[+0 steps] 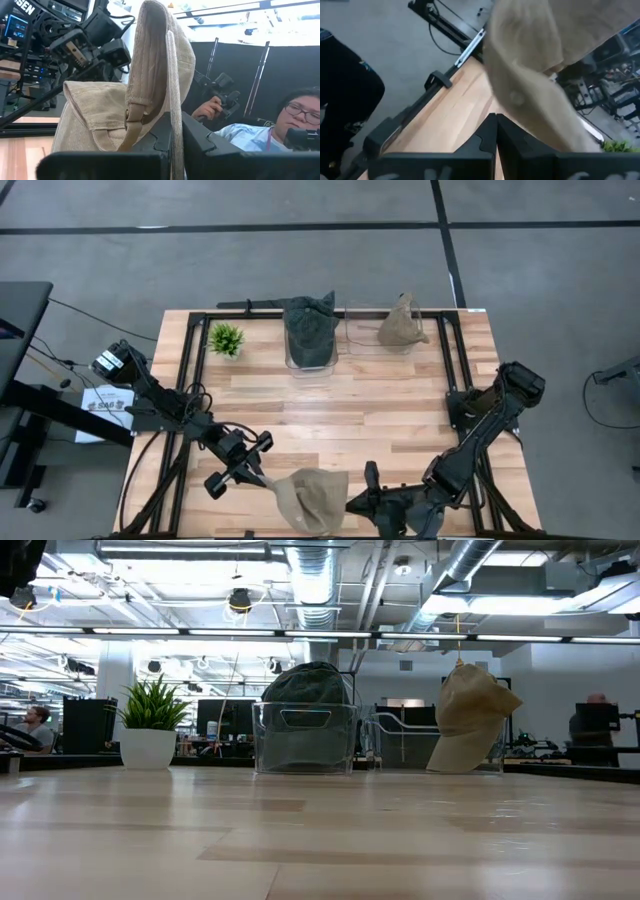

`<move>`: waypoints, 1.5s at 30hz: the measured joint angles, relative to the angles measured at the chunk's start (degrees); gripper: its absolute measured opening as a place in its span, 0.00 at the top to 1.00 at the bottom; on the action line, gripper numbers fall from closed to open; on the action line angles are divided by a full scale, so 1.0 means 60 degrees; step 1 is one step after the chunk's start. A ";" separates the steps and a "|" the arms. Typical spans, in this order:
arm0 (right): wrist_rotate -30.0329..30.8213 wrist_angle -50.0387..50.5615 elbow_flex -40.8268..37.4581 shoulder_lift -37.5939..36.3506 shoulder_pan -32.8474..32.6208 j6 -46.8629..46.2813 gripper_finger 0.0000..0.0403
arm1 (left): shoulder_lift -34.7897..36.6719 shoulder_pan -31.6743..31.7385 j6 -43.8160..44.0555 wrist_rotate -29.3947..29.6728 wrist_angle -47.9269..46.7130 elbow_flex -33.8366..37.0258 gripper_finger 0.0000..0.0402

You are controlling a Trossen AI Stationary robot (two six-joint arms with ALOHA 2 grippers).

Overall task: Pick & Place hat
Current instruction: Put the brown cap into the right transparent bin

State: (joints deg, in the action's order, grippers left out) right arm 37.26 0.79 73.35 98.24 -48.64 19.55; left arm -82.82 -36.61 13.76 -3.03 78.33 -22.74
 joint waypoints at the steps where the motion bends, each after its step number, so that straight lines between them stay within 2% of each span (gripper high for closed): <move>1: -0.0001 0.0005 0.0087 0.0000 0.0000 0.0008 1.00 | 0.0002 0.0002 0.0000 0.0000 -0.0007 0.0000 0.95; 5: -0.0147 -0.0006 0.0409 0.0003 -0.0015 0.0102 1.00 | 0.0002 -0.0001 0.0000 0.0000 -0.0016 0.0000 0.95; 12: -0.1811 0.0004 0.0731 0.0000 -0.0015 0.0698 1.00 | 0.0001 0.0001 0.0002 0.0000 -0.0060 0.0000 0.95; 29: -0.2181 -0.0696 0.0825 0.0000 0.0306 0.1052 0.99 | -0.0001 0.0002 0.0000 0.0000 -0.0060 0.0000 0.95; 35: -0.2725 -0.0784 0.0825 0.0000 0.0403 0.1069 0.90 | -0.0001 0.0002 0.0000 0.0000 -0.0071 0.0000 0.95; 40: -0.2725 -0.0787 0.0825 0.0000 0.0444 0.1073 0.79 | -0.0001 0.0000 0.0000 0.0003 -0.0081 0.0000 0.95; 45: -0.2721 -0.1150 0.0825 0.0000 0.0546 0.1071 0.74 | -0.0001 0.0002 0.0000 0.0000 -0.0089 0.0000 0.95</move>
State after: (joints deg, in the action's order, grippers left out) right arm 20.93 -6.11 78.30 98.24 -45.36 25.98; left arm -82.82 -36.60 13.76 -3.03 77.80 -22.74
